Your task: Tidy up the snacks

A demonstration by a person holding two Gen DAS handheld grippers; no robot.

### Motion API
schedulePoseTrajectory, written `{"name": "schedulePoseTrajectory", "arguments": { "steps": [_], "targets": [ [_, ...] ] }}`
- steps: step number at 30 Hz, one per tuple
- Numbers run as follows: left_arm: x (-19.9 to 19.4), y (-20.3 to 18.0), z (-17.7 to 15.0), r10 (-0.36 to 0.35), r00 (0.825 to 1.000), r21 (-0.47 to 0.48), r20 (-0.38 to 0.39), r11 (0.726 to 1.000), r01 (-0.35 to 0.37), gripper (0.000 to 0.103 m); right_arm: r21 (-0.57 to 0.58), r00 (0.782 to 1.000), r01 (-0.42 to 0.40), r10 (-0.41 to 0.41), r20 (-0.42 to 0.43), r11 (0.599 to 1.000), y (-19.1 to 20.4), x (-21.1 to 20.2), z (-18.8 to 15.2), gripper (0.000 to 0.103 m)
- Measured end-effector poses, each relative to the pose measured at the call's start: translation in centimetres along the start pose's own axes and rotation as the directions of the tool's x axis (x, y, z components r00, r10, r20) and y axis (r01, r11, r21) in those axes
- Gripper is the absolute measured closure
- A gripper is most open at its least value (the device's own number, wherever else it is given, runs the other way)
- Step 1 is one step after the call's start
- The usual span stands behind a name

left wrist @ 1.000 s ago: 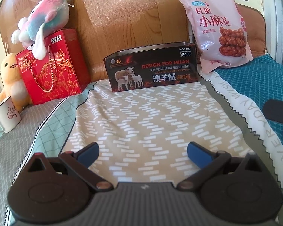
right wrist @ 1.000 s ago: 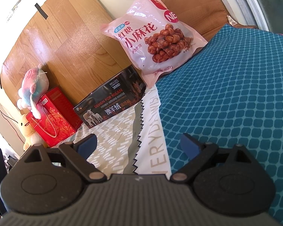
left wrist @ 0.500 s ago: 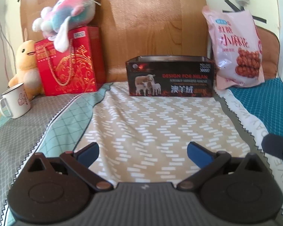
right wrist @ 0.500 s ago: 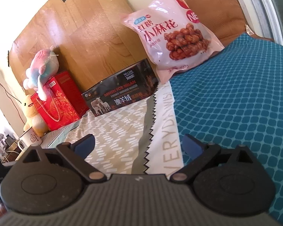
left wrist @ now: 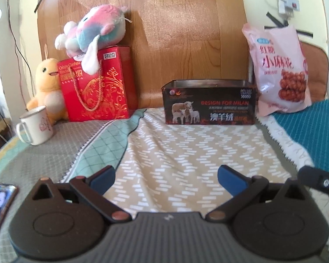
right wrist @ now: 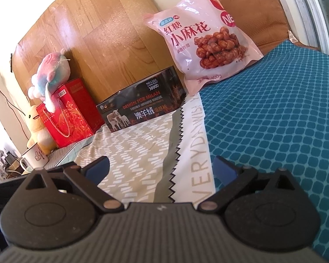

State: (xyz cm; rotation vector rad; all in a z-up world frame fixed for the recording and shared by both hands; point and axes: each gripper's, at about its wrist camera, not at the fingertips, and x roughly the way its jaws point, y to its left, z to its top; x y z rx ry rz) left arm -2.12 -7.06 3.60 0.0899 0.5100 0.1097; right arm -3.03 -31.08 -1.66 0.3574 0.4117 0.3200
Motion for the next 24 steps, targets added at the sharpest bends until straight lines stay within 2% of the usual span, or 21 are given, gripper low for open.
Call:
{"name": "schedulePoseTrajectory", "arguments": {
  "steps": [5,13,18,24],
  "targets": [
    [-0.4,-0.6,-0.1,0.035,0.999,0.041,0.004,0.999,-0.035,0.000,0.001,1.000,0.000,0.000,0.000,1.000,0.0,0.0,0.0,0.001],
    [-0.3,-0.2,0.0,0.039,0.999,0.013,-0.024,0.999,-0.038,0.000,0.007,1.000,-0.005,0.005,-0.004,1.000,0.0,0.0,0.0,0.001],
    [0.0,0.2,0.1,0.008,0.998,-0.019,-0.068,1.000,-0.010,0.000,0.009,1.000,-0.006,0.006,-0.007,1.000,-0.1,0.1,0.0,0.001],
    [0.8,0.5,-0.1,-0.015,0.985,-0.050,-0.172,0.999,0.007,0.000,0.011,1.000,-0.007,0.007,-0.009,1.000,-0.1,0.1,0.0,0.001]
  ]
}}
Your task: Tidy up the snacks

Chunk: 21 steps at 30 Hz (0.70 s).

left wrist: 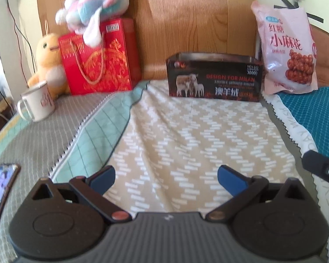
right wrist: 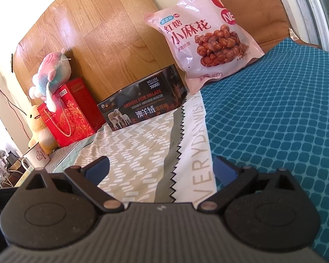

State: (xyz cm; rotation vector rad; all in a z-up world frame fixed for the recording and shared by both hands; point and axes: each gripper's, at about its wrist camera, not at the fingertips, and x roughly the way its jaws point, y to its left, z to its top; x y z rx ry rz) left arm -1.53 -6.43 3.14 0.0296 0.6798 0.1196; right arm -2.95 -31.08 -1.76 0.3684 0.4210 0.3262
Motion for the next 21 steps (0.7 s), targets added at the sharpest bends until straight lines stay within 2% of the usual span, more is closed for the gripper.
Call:
{"name": "schedulePoseTrajectory", "arguments": {
  "steps": [5,11,21],
  "targets": [
    [-0.18,0.35,-0.15,-0.003,1.000,-0.014,0.005,1.000,0.003,0.000,0.000,1.000,-0.001,0.001,-0.001,1.000,-0.02,0.04,-0.01,0.001],
    [-0.39,0.29,-0.05,0.033,0.999,-0.006,0.017,0.999,-0.033,0.000,0.002,1.000,-0.002,0.002,-0.001,1.000,0.00,0.02,-0.02,0.001],
    [-0.23,0.80,0.00,0.013,1.000,-0.042,0.005,0.999,-0.013,0.000,0.003,1.000,-0.001,0.002,-0.001,1.000,0.02,0.02,-0.01,0.001]
  ]
}}
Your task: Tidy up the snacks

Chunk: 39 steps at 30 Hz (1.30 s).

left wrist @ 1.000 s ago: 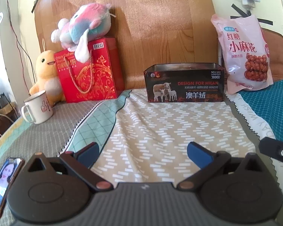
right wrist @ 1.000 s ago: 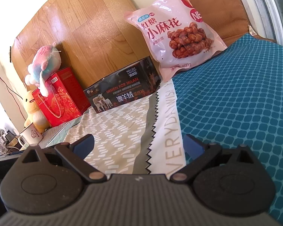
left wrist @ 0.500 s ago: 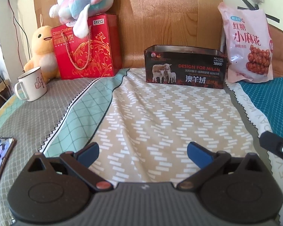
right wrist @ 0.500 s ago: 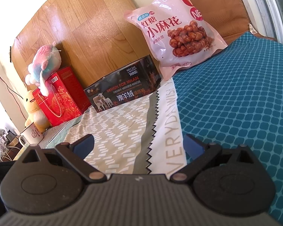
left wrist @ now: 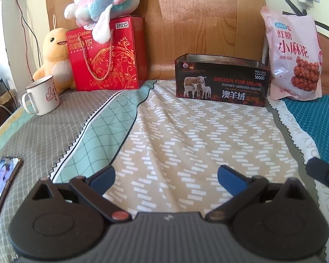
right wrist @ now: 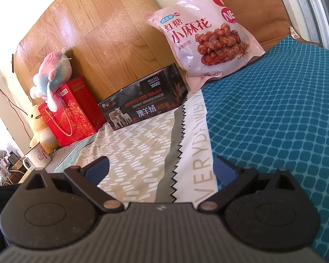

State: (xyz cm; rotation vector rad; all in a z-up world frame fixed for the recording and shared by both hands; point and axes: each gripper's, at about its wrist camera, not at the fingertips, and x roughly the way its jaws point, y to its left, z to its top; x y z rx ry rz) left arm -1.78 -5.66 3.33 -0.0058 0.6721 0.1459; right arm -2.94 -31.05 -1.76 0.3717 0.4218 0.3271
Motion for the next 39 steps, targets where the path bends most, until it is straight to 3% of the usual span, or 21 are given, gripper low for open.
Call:
{"name": "schedulePoseTrajectory", "arguments": {
  "steps": [19,39],
  "targets": [
    [0.36,0.15,-0.07,0.025,0.999,-0.023,-0.023,0.999,-0.026,0.000,0.001,1.000,-0.004,0.004,-0.003,1.000,0.11,0.02,-0.08,0.001],
    [0.79,-0.54,-0.12,0.076,0.997,0.029,-0.018,0.997,-0.076,0.000,0.005,1.000,-0.011,0.011,-0.007,1.000,0.05,0.14,-0.16,0.000]
  ]
}}
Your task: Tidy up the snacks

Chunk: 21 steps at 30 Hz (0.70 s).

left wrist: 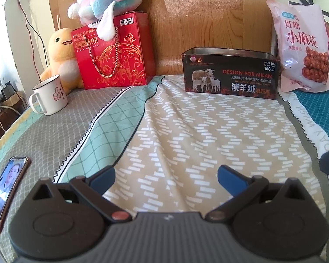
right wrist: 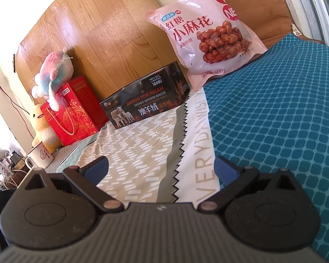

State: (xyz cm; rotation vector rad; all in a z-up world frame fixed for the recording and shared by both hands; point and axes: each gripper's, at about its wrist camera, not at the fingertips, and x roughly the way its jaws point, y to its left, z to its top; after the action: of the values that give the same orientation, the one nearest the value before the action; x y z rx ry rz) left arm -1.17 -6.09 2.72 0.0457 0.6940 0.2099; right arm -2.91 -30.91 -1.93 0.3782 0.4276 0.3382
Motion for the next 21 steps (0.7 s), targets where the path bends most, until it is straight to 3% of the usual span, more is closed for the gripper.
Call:
{"name": "schedulePoseTrajectory", "arguments": {
  "steps": [21],
  "targets": [
    [-0.03,-0.19,-0.25,0.005,1.000,0.040,0.018,0.999,-0.006,0.000,0.008,1.000,-0.005,0.005,0.000,1.000,0.00,-0.12,0.03,0.000]
  ]
}}
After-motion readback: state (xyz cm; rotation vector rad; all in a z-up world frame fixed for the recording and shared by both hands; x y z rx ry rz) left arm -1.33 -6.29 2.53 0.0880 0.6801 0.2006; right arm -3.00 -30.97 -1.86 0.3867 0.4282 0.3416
